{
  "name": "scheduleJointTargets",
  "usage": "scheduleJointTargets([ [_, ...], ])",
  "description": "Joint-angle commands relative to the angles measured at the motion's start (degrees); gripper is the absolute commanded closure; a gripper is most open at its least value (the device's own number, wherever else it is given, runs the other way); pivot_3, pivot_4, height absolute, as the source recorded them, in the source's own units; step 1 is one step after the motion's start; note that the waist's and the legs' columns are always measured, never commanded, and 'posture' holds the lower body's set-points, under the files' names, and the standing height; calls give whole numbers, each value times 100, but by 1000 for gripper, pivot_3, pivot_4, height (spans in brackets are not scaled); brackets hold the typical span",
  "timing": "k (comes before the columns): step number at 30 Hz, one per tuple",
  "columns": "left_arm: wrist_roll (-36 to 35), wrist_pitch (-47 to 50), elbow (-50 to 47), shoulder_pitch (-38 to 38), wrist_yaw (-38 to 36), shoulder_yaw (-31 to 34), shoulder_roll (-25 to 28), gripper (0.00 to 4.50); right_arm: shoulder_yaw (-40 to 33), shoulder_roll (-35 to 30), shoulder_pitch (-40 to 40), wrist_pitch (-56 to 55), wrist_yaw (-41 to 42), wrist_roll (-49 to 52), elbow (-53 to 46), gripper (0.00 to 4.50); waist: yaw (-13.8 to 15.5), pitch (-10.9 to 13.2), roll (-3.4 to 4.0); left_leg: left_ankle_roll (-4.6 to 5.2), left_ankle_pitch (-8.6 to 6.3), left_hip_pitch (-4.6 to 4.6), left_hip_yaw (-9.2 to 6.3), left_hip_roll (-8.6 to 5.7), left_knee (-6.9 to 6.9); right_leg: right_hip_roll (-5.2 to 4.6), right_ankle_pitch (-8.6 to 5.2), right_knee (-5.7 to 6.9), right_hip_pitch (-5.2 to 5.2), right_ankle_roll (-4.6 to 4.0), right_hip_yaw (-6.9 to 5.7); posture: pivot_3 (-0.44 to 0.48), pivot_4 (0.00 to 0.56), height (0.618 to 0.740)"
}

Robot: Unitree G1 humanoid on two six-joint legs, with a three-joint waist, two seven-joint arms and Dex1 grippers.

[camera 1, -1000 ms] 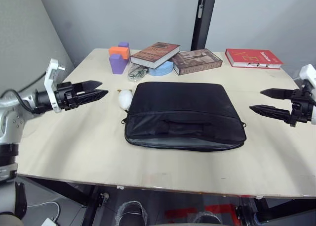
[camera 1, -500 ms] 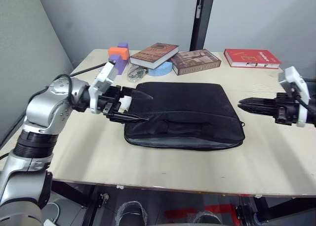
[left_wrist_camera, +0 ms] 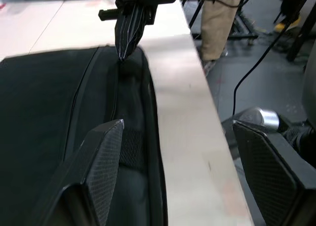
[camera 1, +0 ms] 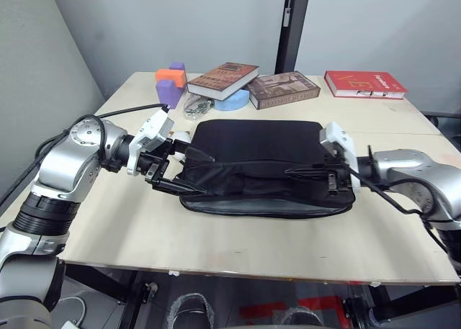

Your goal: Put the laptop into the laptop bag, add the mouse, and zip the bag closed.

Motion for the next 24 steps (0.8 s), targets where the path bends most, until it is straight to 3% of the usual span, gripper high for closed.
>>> scheduleJointTargets([
  [1,-23,-107,-30,56,-180,139,122,813,266,216,-332,-225,63,-264,338,4446,-3,0,0,0,0,0,1,0,0,0,0,0,0,0,1,0,150,740],
  [17,-4,-72,-92,401,172,350,246,813,923,1330,-1141,-516,-233,-1374,2043,4446,-50,-1,0,-2,0,-9,-1,1,6,2,0,17,-12,-1,1,0,150,740],
  [24,59,-92,132,378,327,395,225,813,1546,1266,-1083,-634,-45,-1993,2142,4446,-46,-8,-2,-4,1,-8,-3,2,8,2,0,20,-11,-1,-1,0,150,740],
])
